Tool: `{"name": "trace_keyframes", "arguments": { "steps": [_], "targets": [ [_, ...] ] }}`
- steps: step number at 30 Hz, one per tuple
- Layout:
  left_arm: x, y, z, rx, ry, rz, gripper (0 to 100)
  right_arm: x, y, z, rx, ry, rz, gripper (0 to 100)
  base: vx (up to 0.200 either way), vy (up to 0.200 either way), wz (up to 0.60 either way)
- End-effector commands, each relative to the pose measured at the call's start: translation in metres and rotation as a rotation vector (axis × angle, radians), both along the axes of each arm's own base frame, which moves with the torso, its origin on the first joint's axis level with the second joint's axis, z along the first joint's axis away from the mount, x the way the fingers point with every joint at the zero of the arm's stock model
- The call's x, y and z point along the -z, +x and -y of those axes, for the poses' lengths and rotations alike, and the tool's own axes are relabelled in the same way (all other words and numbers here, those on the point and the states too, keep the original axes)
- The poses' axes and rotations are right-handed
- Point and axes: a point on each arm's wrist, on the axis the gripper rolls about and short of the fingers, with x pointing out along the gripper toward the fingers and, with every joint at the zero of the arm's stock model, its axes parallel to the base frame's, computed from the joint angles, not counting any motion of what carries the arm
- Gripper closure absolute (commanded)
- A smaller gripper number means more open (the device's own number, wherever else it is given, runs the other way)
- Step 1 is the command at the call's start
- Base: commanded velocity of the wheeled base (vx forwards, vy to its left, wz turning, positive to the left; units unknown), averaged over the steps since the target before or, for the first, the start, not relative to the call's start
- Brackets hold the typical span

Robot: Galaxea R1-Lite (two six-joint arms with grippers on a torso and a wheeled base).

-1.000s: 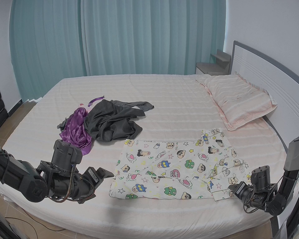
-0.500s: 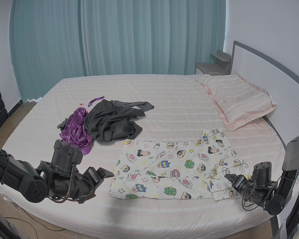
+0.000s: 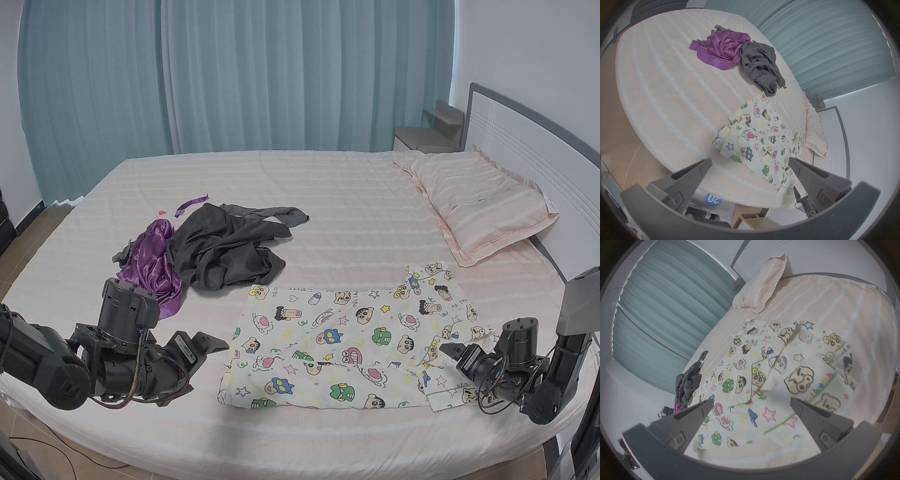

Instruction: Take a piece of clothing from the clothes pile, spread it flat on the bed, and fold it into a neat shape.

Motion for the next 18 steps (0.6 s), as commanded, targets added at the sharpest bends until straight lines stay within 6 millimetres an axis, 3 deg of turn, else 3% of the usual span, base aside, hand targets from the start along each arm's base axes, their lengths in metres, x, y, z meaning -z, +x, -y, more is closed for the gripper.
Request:
{"name": "trace_keyframes", "arguments": {
  "steps": [1, 18],
  "targets": [
    [0.0025, -0.0002, 0.0007, 0.001, 0.006, -0.008, 0, 0.0022, 0.0009, 0.0004, 0.0, -0.002, -0.007, 0, 0.2, 0.0, 0.0],
    [0.0116, -0.0026, -0.0013, 0.0, -0.019, 0.043, 0, 0.0026, -0.0004, 0.0003, -0.005, -0.006, -0.011, 0, 0.012, 0.0, 0.0]
  ]
}}
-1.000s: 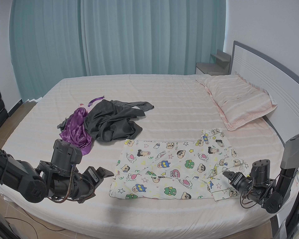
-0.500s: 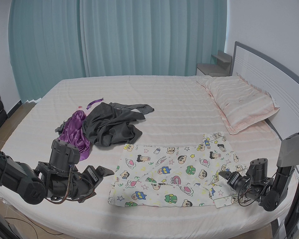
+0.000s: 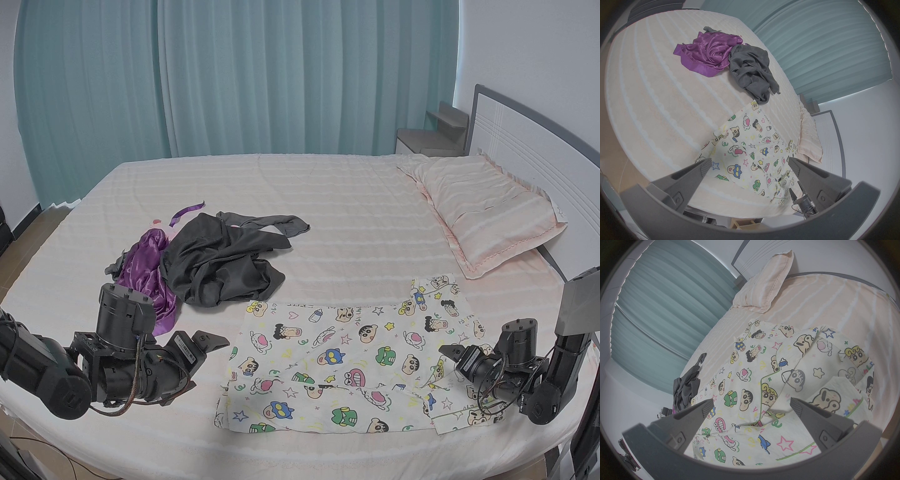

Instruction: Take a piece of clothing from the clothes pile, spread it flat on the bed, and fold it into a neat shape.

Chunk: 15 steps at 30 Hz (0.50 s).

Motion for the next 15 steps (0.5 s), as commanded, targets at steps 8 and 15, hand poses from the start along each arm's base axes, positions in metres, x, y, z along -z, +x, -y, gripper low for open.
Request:
{"name": "trace_keyframes", "arguments": {
  "steps": [8, 15],
  "targets": [
    [0.0071, -0.0022, -0.0011, 0.01, 0.003, -0.025, 0, 0.0, -0.0011, -0.0013, -0.006, -0.001, -0.003, 0, 0.0, 0.0, 0.0],
    [0.0079, -0.0024, -0.0013, 0.008, 0.004, -0.03, 0, 0.0015, -0.0008, -0.0013, -0.007, -0.006, -0.008, 0, 0.0, 0.2, 0.0]
  ]
}}
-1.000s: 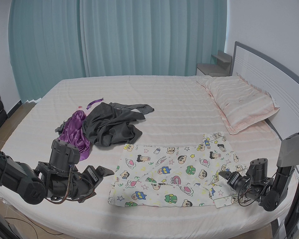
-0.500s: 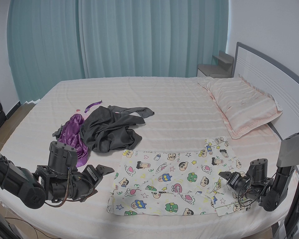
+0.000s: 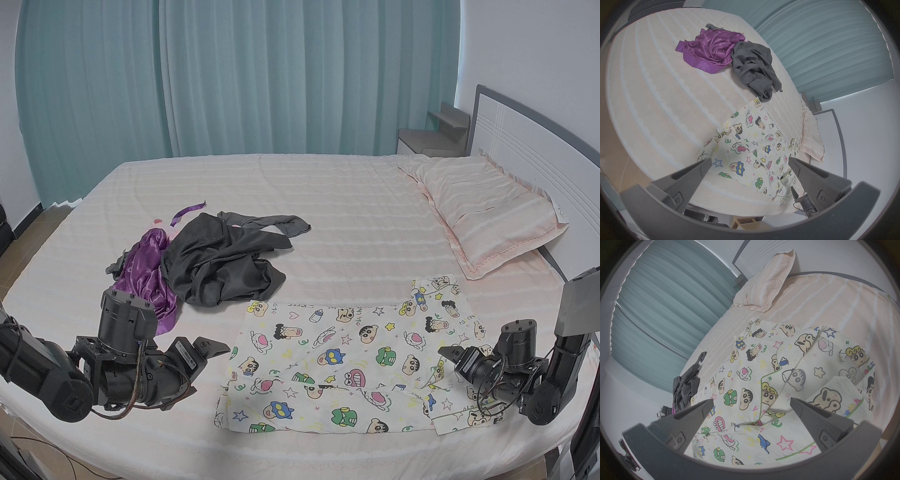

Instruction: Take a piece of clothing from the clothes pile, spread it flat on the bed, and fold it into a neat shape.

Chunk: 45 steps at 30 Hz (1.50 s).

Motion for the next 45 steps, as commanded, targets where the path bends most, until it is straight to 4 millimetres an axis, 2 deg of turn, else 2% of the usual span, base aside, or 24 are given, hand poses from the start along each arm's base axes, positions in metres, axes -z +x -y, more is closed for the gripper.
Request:
{"name": "trace_keyframes", "arguments": {
  "steps": [1, 10, 15, 18, 22, 28, 33, 37, 45],
  "targets": [
    [0.001, 0.0, 0.0, 0.0, 0.003, -0.003, 0, 0.001, 0.0, 0.0, -0.001, -0.001, -0.002, 0, 0.0, 0.2, 0.0],
    [0.005, -0.003, 0.001, 0.014, 0.022, -0.019, 0, 0.002, 0.0, 0.0, -0.009, -0.014, -0.005, 0, 0.0, 0.022, 0.0],
    [0.031, 0.001, 0.022, 0.123, 0.104, -0.08, 0, 0.001, -0.002, -0.001, -0.013, -0.015, -0.005, 0, 0.0, 0.0, 0.0],
    [0.044, 0.012, 0.035, 0.233, 0.194, -0.06, 0, 0.001, -0.003, -0.002, -0.021, -0.015, -0.005, 0, 0.0, 0.0, 0.0],
    [0.054, 0.027, 0.044, 0.301, 0.248, -0.038, 0, 0.001, -0.005, -0.002, -0.022, -0.016, -0.008, 0, 0.0, 0.0, 0.0],
    [0.09, 0.05, 0.042, 0.401, 0.384, -0.019, 0, 0.0, -0.006, -0.002, -0.025, -0.007, 0.019, 0, 0.0, 0.0, 0.0],
    [0.104, 0.067, 0.038, 0.379, 0.38, 0.05, 0, -0.001, -0.007, -0.003, -0.033, -0.009, 0.022, 0, 0.0, 0.0, 0.0],
    [0.118, 0.071, 0.04, 0.414, 0.406, 0.085, 0, 0.0, -0.007, -0.003, -0.033, -0.009, 0.022, 0, 0.0, 0.0, 0.0],
    [0.124, 0.075, 0.045, 0.427, 0.388, 0.163, 0, -0.001, -0.006, -0.003, -0.032, -0.006, 0.025, 0, 0.0, 0.0, 0.0]
  ]
}}
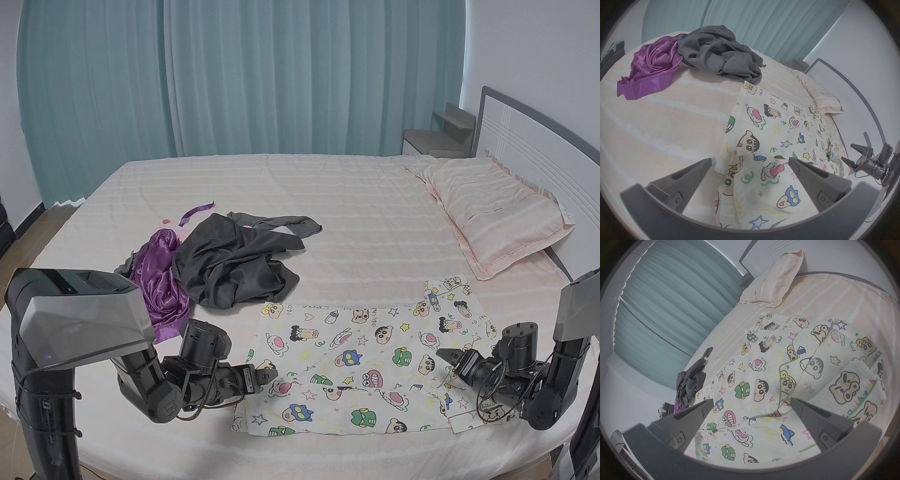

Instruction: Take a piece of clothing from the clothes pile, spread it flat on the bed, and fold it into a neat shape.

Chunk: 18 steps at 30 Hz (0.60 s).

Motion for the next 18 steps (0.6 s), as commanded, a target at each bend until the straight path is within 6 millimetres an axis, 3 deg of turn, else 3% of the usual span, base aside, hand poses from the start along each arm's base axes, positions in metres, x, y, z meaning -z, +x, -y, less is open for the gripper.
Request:
{"name": "trace_keyframes", "arguments": {
  "steps": [1, 18],
  "targets": [
    [0.015, -0.001, 0.001, 0.009, 0.008, -0.021, 0, 0.001, 0.0, 0.0, 0.0, 0.0, -0.002, 0, 0.0, 0.0, 0.0],
    [0.022, -0.006, 0.011, 0.068, -0.04, 0.016, 0, 0.001, 0.0, 0.0, -0.001, 0.002, -0.004, 0, 0.0, 0.0, 0.0]
  ]
}}
